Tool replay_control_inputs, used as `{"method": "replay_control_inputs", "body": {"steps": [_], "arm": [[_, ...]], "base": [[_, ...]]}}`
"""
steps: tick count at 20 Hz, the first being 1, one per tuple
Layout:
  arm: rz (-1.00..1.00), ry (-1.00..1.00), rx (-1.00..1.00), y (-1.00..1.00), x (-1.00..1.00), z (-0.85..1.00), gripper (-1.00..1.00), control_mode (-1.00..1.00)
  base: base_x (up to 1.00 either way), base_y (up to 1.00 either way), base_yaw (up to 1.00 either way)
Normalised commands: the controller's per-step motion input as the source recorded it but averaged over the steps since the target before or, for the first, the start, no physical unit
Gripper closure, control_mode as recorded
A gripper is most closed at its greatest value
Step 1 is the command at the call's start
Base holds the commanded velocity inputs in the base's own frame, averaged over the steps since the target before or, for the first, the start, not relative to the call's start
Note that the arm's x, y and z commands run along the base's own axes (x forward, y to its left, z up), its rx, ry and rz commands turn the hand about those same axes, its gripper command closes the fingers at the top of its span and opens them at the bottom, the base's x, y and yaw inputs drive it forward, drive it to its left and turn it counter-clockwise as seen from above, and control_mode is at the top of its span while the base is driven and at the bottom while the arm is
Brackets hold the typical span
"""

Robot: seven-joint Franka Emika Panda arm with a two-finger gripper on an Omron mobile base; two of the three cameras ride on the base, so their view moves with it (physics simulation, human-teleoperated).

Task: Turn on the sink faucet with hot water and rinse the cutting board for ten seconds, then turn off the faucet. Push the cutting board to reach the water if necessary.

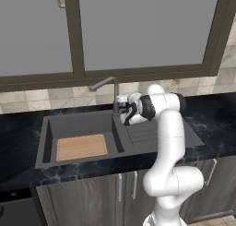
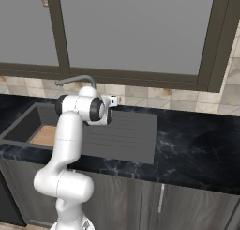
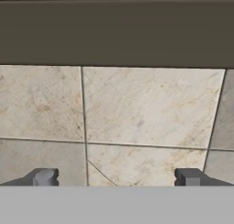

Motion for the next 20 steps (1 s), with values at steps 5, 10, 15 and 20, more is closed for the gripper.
{"method": "replay_control_inputs", "body": {"steps": [5, 10, 15, 20], "arm": [[0.00, 0.00, 0.00, -0.23, 0.00, 0.00, -1.00, -1.00], [0.00, 0.00, 0.00, -0.26, -0.10, -0.01, -1.00, -1.00], [0.00, -0.01, 0.00, -0.27, -0.25, 0.00, -1.00, -1.00], [0.00, -0.01, 0.00, -0.28, -0.29, 0.00, -1.00, -1.00]], "base": [[0.00, 0.00, 0.00], [0.00, 0.00, 0.00], [0.00, 0.00, 0.00], [0.00, 0.00, 0.00]]}}
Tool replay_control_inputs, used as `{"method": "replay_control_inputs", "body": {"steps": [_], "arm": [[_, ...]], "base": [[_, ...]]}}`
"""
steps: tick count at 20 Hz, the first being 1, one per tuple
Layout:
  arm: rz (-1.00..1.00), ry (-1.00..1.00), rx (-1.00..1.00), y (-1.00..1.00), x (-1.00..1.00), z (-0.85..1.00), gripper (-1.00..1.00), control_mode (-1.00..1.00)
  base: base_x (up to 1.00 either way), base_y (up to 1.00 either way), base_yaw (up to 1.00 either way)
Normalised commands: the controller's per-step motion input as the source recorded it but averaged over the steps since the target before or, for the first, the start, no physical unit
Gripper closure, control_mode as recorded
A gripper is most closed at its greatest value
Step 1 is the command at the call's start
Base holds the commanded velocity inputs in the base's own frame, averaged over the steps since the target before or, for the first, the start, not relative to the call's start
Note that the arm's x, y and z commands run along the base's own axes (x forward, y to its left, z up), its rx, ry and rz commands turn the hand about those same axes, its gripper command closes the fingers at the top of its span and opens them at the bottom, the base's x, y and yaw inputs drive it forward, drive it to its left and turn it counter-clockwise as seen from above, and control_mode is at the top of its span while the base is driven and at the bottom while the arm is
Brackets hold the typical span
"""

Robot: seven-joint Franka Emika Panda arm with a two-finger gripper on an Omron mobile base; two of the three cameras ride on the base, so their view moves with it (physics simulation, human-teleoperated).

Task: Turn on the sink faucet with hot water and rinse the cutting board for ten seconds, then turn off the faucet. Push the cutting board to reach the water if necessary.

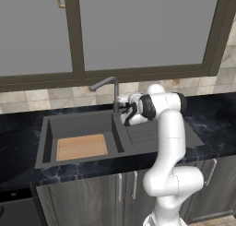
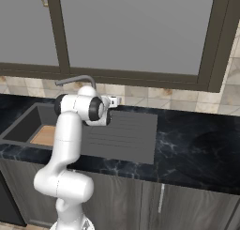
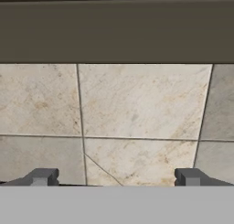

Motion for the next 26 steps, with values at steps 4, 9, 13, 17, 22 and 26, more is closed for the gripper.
{"method": "replay_control_inputs", "body": {"steps": [4, 9, 13, 17, 22, 26], "arm": [[0.00, 0.00, 0.00, -0.24, -0.23, 0.00, -1.00, -1.00], [0.00, 0.00, 0.00, -0.23, -0.09, 0.00, -1.00, -1.00], [0.00, 0.00, 0.00, -0.22, -0.21, 0.00, -1.00, -1.00], [0.00, 0.00, 0.00, -0.18, -0.45, 0.00, -1.00, -1.00], [0.00, 0.00, 0.00, -0.14, -0.60, 0.00, -1.00, -1.00], [0.00, 0.00, 0.00, -0.13, -0.58, 0.00, -1.00, -1.00]], "base": [[0.00, 0.00, 0.00], [0.00, 0.00, 0.00], [0.00, 0.00, 0.00], [0.00, 0.00, 0.00], [0.00, 0.00, 0.00], [0.00, 0.00, 0.00]]}}
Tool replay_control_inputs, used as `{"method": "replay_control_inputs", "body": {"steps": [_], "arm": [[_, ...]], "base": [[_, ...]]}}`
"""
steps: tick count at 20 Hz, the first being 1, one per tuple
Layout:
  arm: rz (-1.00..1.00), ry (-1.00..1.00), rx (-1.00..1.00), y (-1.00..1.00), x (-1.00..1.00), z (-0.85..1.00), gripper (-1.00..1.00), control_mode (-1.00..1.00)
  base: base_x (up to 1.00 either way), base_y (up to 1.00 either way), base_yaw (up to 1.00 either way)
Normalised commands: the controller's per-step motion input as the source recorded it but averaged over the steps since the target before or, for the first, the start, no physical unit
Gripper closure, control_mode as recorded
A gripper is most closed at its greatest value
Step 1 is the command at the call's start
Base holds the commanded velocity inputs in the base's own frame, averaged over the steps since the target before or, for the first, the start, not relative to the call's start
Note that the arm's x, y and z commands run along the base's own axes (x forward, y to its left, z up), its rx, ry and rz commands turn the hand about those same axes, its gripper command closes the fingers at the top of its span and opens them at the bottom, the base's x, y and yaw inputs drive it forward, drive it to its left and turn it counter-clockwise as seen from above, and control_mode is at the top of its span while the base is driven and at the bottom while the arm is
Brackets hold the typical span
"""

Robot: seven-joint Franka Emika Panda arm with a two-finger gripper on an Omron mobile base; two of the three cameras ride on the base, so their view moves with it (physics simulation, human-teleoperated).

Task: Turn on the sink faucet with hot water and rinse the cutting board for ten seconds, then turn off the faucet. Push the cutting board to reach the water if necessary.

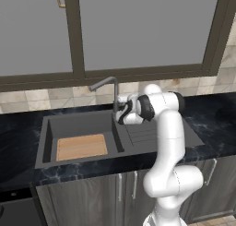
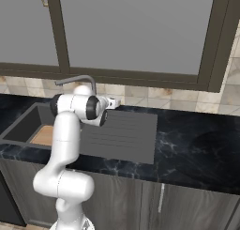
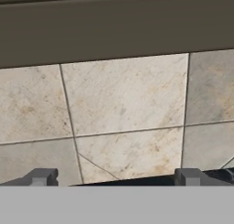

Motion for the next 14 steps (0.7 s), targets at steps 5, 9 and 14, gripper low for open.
{"method": "replay_control_inputs", "body": {"steps": [5, 9, 14], "arm": [[0.00, 0.00, 0.00, -0.14, -0.53, 0.00, -1.00, -1.00], [0.00, 0.00, 0.00, -0.15, -0.53, 0.00, -1.00, -1.00], [0.00, 0.00, 0.00, -0.17, -0.50, 0.00, -1.00, -1.00]], "base": [[0.00, 0.00, 0.00], [0.00, 0.00, 0.00], [0.00, 0.00, 0.00]]}}
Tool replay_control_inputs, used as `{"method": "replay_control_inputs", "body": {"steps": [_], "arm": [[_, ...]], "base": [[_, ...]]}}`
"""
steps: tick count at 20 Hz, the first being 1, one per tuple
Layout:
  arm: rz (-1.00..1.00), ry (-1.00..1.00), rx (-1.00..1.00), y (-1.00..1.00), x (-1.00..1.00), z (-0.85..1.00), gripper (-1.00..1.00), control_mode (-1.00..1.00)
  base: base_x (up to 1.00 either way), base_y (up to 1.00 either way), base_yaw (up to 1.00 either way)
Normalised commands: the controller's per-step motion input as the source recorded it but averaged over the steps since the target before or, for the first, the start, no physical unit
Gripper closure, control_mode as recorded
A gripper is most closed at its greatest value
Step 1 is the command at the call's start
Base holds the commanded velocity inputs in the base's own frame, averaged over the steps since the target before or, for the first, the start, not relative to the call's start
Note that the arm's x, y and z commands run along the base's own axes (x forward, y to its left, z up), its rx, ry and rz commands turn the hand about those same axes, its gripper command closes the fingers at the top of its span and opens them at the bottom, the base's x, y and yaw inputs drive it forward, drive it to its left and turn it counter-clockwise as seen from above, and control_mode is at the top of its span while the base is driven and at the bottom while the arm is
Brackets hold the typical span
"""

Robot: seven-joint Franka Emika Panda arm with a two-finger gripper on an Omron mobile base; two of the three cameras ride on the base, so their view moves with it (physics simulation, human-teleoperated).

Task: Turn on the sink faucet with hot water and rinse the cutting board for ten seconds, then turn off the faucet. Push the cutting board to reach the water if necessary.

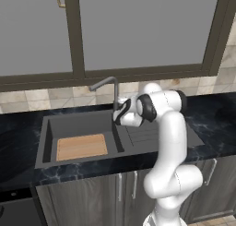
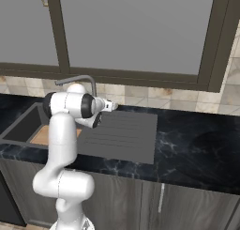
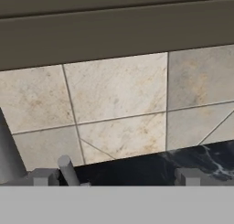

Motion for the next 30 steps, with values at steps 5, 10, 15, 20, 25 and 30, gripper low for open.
{"method": "replay_control_inputs", "body": {"steps": [5, 10, 15, 20, 25, 30], "arm": [[0.00, 0.00, 0.00, -0.19, -0.30, 0.00, -1.00, -1.00], [0.00, 0.00, 0.00, -0.17, -0.06, 0.00, -1.00, -1.00], [0.00, -0.01, 0.00, 0.00, 0.00, 0.00, -1.00, -1.00], [0.02, 0.00, 0.00, 0.12, 0.00, 0.00, -1.00, -1.00], [0.04, 0.00, 0.00, 0.09, 0.00, 0.00, -1.00, -1.00], [0.03, 0.00, 0.00, 0.00, 0.07, 0.00, -1.00, -1.00]], "base": [[0.00, 0.00, 0.00], [0.00, 0.00, 0.00], [0.00, 0.00, 0.00], [0.00, 0.00, 0.00], [0.00, 0.00, 0.00], [0.00, 0.00, 0.00]]}}
